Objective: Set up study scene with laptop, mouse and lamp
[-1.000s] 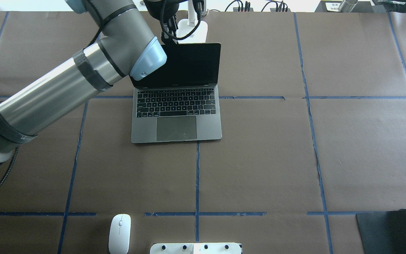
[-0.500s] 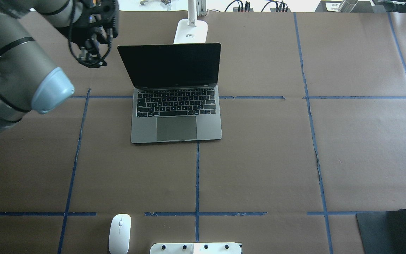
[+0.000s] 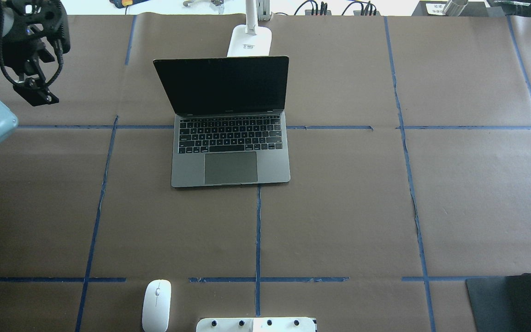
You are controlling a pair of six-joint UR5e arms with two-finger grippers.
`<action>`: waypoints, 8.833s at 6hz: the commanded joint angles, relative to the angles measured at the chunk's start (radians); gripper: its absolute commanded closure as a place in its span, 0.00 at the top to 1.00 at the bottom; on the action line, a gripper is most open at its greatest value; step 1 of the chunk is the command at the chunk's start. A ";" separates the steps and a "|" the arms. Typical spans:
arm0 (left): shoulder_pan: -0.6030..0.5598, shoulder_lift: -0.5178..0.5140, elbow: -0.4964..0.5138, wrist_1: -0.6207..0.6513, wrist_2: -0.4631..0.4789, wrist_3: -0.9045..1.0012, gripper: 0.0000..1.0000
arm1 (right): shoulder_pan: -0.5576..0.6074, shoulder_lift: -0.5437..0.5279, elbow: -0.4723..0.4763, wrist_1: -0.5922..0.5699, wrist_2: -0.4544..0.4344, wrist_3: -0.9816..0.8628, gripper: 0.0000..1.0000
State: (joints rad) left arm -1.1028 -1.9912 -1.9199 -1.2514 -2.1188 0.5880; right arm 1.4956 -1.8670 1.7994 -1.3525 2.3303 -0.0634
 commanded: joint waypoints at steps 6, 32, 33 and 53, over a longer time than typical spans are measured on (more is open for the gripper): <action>-0.325 0.478 -0.007 -0.052 -0.208 -0.373 1.00 | -0.330 -0.195 0.235 0.408 0.043 0.813 1.00; -0.327 0.485 -0.051 -0.052 -0.244 -0.410 1.00 | -0.861 0.292 0.051 0.671 -0.367 1.527 0.00; -0.327 0.485 -0.051 -0.052 -0.244 -0.410 1.00 | -0.861 0.386 0.048 0.573 -0.391 1.527 0.00; 0.233 0.480 -0.214 -0.482 0.016 -1.304 1.00 | -0.197 0.125 0.074 -0.046 -0.075 0.085 1.00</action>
State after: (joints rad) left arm -0.9739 -1.5126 -2.1120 -1.6879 -2.1687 -0.5709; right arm 1.2087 -1.6820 1.8739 -1.3965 2.2332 0.1674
